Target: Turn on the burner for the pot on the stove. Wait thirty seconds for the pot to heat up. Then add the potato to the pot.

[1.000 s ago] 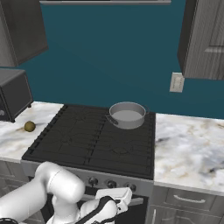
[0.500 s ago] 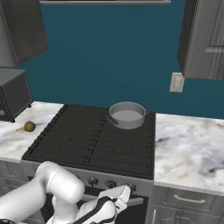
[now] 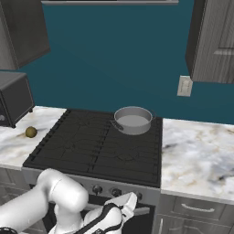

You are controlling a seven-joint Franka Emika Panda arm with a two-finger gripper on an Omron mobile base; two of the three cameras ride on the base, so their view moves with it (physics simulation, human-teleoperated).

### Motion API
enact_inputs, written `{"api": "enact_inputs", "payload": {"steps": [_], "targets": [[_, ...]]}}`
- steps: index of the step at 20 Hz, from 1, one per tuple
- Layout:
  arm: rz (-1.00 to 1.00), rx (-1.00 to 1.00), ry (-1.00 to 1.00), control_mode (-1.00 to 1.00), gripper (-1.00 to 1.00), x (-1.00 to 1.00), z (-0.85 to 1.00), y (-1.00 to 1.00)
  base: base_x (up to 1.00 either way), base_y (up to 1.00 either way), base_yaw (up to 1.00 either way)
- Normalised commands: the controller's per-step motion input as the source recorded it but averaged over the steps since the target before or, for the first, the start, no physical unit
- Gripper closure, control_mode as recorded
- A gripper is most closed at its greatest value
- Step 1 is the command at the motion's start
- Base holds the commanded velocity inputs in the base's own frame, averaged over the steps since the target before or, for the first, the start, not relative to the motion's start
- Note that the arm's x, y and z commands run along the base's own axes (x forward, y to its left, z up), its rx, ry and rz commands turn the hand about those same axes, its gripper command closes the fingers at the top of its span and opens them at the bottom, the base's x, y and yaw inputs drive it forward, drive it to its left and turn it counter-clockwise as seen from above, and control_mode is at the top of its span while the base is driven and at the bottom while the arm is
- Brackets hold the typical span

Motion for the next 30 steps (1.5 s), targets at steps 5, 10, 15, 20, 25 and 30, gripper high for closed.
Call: {"api": "enact_inputs", "payload": {"steps": [5,10,15,20,25,30], "targets": [[0.38,-0.32,-0.08,-1.0,1.0,-0.62,1.0,0.0,0.0,0.0,0.0],[0.22,-0.22,-0.01,-1.0,1.0,-1.0,1.0,0.0,0.0,0.0,0.0],[0.16,-0.16,-0.13,-1.0,1.0,-0.7,0.89,-0.08,0.0,0.0,0.0],[0.03,0.0,0.0,-1.0,1.0,-0.03,0.0,-0.23,0.0,0.0,0.0],[0.0,-0.01,0.0,-1.0,1.0,0.0,-0.01,-0.26,0.0,0.0,0.0],[0.0,0.0,0.0,-1.0,1.0,-0.01,0.0,-0.16,0.0,0.0,0.0]]}}
